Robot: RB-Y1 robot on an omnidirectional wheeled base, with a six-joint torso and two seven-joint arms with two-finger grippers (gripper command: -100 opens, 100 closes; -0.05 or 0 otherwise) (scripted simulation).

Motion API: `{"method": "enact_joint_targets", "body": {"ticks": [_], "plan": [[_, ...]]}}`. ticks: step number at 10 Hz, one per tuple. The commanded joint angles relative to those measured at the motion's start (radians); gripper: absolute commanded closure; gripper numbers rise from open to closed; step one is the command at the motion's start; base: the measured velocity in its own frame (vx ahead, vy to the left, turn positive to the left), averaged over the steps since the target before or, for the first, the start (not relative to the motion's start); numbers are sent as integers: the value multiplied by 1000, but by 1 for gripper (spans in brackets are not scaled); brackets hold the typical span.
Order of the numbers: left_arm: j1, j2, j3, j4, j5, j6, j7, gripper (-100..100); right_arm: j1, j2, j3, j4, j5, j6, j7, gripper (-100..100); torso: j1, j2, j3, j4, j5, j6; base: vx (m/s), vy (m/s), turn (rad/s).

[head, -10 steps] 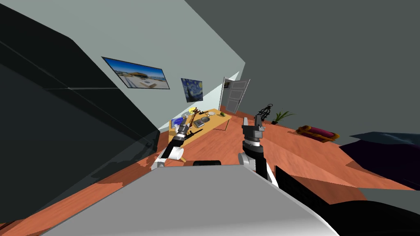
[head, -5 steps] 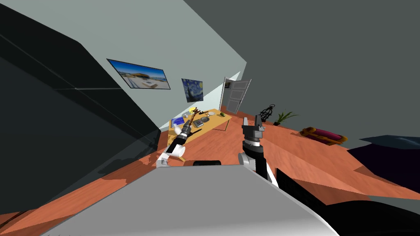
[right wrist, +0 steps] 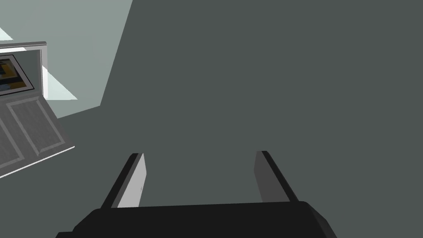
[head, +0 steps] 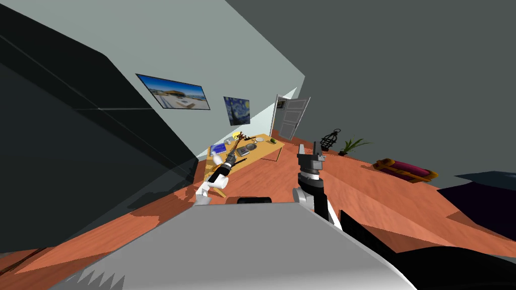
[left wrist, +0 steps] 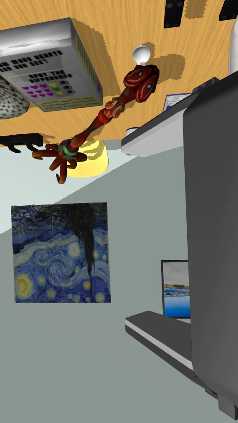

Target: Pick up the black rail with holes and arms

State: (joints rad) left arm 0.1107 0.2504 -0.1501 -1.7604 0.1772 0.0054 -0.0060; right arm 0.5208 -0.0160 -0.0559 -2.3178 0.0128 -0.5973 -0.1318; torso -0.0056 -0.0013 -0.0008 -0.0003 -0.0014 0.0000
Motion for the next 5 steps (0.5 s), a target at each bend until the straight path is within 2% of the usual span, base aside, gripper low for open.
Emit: {"method": "enact_joint_targets", "body": {"ticks": [1, 2, 3, 4, 5], "plan": [[-4, 9, -1, 19, 6, 28, 5, -100, 0, 0, 0, 0, 0, 0, 0, 0, 0, 0, 0, 0, 0, 0, 10, -75, 31], [-34, 21, 0, 68, 17, 62, 13, -100, 0, 0, 0, 0, 0, 0, 0, 0, 1, 0, 0, 0, 0, 0, 19, -80, 52], [-34, 21, 0, 68, 17, 75, 13, -100, 0, 0, 0, 0, 0, 0, 0, 0, 1, -1, -1, 0, 0, 0, 21, -78, 34], [-64, 33, 3, 117, 26, 111, 20, -100, 0, 0, 0, 0, 0, 0, 0, 0, 1, -1, -1, 0, 0, 0, 30, -80, 55], [-64, 33, 3, 119, 26, 123, 20, -100, 0, 0, 0, 0, 0, 0, 0, 0, 1, -2, -1, 0, 0, 0, 24, -62, 28]]}}
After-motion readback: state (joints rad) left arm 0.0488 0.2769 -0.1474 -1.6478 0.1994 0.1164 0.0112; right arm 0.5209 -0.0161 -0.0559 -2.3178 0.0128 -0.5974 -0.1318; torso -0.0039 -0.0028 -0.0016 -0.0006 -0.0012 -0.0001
